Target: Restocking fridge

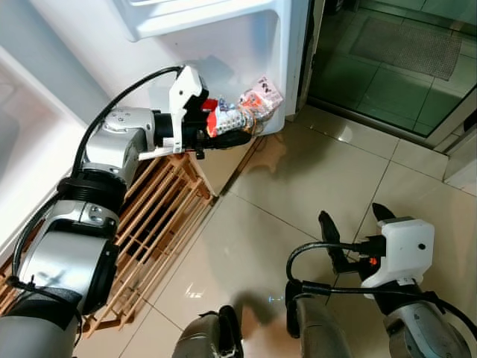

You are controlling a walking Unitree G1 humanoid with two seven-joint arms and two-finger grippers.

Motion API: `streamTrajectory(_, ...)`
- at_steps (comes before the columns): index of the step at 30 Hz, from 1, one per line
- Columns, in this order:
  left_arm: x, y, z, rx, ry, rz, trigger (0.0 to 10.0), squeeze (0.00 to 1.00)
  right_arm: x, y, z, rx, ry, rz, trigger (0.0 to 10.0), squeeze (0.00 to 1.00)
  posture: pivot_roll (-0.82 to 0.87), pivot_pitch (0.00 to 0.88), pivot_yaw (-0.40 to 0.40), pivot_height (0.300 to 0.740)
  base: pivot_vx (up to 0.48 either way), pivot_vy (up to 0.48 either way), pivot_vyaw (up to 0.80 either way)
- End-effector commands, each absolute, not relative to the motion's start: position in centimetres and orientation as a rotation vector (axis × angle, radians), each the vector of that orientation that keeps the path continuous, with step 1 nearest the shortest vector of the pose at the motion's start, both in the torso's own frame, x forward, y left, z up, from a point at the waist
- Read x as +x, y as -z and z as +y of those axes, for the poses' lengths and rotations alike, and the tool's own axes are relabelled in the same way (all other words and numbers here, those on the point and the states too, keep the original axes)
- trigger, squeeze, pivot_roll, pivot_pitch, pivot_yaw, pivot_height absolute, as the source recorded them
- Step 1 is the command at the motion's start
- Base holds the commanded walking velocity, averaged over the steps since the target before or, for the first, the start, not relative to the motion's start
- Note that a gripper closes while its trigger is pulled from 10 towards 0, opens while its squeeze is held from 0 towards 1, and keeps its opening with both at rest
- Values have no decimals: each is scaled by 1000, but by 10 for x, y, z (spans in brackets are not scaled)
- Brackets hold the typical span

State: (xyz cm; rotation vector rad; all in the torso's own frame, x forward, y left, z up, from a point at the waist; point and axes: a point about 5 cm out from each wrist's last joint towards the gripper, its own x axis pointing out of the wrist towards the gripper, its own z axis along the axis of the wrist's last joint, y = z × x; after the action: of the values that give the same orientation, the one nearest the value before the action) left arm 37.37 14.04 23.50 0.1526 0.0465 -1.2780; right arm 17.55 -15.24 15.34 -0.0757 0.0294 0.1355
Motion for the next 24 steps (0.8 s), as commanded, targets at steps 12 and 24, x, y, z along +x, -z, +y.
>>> streamTrajectory(12,312,-242,121,358,1601,-45,10000,0,190,-157,-157,-101,-126,-26,10000,0,-300,239,139,740,0,0,0)
streamTrajectory(24,309,-321,107,263,1427,-437,10000,0,213,-158,-160,-130,-149,-65,10000,0,-297,151,137,740,0,0,0)
